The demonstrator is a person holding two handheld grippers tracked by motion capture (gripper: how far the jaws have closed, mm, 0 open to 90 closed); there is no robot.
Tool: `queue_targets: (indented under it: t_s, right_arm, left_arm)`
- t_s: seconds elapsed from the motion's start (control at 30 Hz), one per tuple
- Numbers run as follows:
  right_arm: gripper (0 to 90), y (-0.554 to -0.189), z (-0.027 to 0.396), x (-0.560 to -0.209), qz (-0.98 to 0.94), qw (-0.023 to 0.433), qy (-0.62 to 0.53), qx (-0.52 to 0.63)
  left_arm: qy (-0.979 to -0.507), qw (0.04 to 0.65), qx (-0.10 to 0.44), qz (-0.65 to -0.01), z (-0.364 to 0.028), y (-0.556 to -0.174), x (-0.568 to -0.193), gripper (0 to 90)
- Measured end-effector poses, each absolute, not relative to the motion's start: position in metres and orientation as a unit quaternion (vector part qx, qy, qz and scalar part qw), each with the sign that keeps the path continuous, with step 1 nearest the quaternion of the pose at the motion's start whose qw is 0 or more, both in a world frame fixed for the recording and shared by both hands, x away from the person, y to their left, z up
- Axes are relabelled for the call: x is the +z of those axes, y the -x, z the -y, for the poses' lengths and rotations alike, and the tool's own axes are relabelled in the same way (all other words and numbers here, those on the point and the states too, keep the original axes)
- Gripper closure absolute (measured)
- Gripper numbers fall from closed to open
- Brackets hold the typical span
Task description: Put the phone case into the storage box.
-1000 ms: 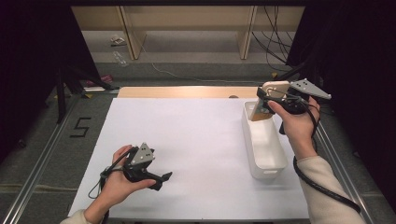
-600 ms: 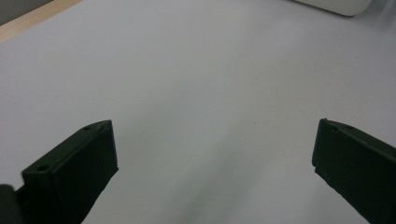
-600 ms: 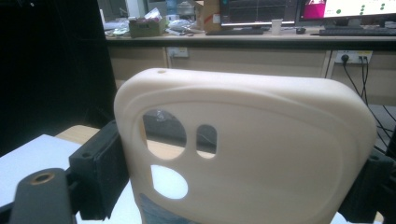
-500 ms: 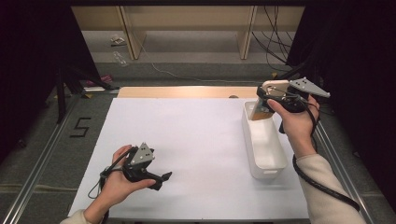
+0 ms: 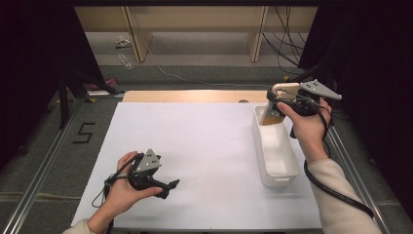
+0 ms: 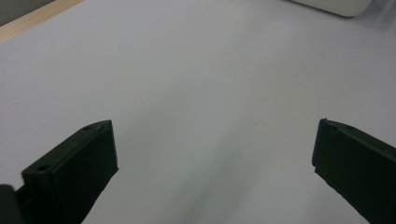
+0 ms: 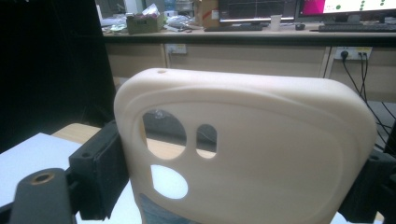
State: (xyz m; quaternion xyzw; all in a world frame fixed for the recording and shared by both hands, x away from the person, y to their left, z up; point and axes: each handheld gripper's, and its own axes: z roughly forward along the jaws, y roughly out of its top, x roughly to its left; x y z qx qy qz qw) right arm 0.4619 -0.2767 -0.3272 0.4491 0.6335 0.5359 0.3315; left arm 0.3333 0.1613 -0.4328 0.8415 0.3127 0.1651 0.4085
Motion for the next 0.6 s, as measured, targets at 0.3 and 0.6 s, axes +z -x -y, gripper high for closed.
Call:
queue_targets:
  t_s: [0.3, 0.6]
  right_arm:
    - [14.5, -0.4654, 0.2767, -0.3284, -0.633, 0.332, -0.451, 0.535]
    - [14.5, -0.4682, 0.2747, -0.3292, -0.636, 0.333, -0.451, 0.531]
  left_arm:
    - [-0.842, 0.407, 0.165, -0.312, -0.1612, -0.3333, -0.4333, 0.0]
    - [-0.842, 0.407, 0.165, -0.313, -0.1614, -0.3333, -0.4331, 0.0]
